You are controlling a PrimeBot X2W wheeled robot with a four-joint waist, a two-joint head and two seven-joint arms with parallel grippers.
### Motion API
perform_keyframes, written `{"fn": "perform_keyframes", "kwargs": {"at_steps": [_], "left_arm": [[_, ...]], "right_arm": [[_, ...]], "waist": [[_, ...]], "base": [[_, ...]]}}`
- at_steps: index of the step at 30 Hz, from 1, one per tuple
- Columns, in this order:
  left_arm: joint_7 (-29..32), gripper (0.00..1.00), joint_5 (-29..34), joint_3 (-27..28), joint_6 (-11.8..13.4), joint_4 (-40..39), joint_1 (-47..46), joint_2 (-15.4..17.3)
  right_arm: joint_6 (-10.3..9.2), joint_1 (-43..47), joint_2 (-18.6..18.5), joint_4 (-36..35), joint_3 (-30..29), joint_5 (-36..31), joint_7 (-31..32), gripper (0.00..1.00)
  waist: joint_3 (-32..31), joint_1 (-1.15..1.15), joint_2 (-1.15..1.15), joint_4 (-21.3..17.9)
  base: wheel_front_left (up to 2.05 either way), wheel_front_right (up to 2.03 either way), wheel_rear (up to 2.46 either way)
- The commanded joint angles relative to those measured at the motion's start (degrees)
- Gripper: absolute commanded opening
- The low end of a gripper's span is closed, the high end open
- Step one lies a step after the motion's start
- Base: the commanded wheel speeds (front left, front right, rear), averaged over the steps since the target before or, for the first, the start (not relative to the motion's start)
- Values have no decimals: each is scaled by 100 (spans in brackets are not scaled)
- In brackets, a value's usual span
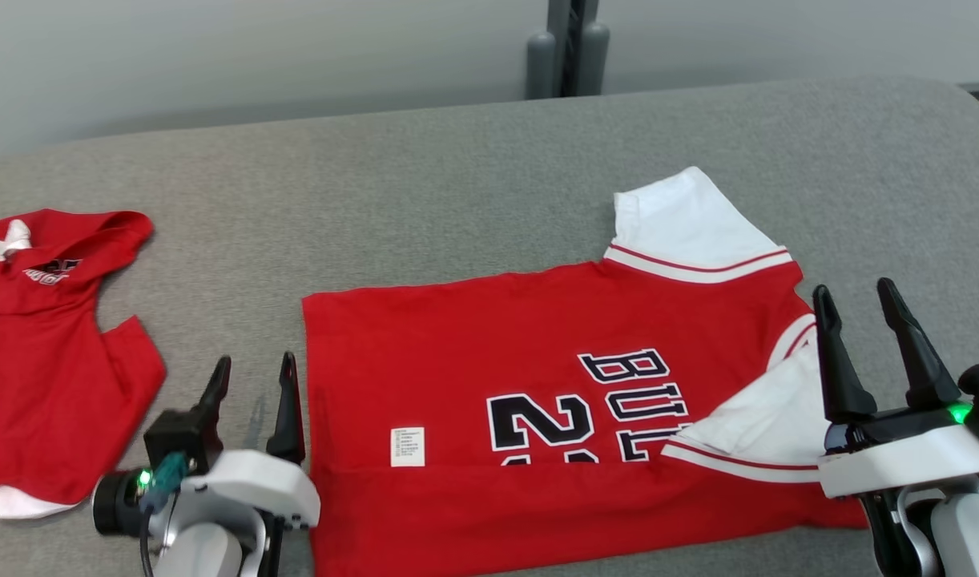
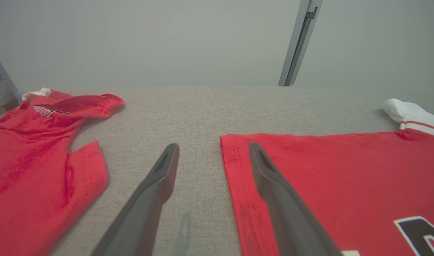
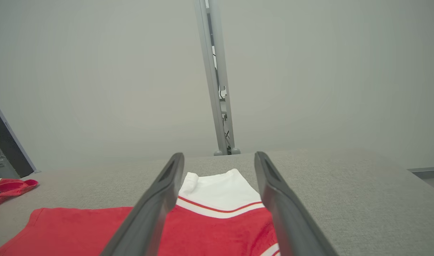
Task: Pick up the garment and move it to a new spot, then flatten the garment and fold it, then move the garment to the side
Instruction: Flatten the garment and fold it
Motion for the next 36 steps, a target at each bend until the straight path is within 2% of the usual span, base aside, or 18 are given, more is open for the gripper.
{"fn": "perform_keyframes", "kwargs": {"at_steps": [1, 16, 25, 31, 32, 34, 35, 36], "left_arm": [[-17, 100, 35, -8, -22, 155, -277, 3], [390, 100, 347, -161, -144, 1912, -1741, 409], [628, 100, 372, -351, -294, 2358, -2119, 368], [775, 100, 349, -411, -267, 2580, -2228, 354], [745, 73, 343, -412, -270, 2591, -2249, 344], [759, 9, 364, -446, -285, 2631, -2280, 343], [760, 0, 361, -459, -300, 2645, -2289, 336], [738, 0, 332, -453, -303, 2642, -2296, 315]], "right_arm": [[0, -95, 15, -9, 4, -41, -37, 100], [0, -310, 211, -180, 41, 6, -41, 100], [0, -279, 281, -151, 11, 77, -42, 100], [0, -331, 290, -118, 61, 56, -42, 100], [0, -325, 292, -108, 58, 59, -42, 100], [0, -316, 291, -93, 43, 58, -42, 100], [0, -308, 290, -78, 38, 60, -42, 100], [0, -301, 290, -58, 33, 69, -42, 100]], "waist": [[157, 0, 0, -156], [682, 0, 0, -726], [743, 0, 0, -787], [767, 0, 0, -792], [770, 0, 0, -784], [769, 0, 0, -762], [766, 0, 0, -748], [761, 0, 0, -729]], "base": [[0, 0, 0], [0, 0, 0], [0, 0, 0], [0, 0, 0], [0, 0, 0], [0, 0, 0], [0, 0, 0], [0, 0, 0]]}}
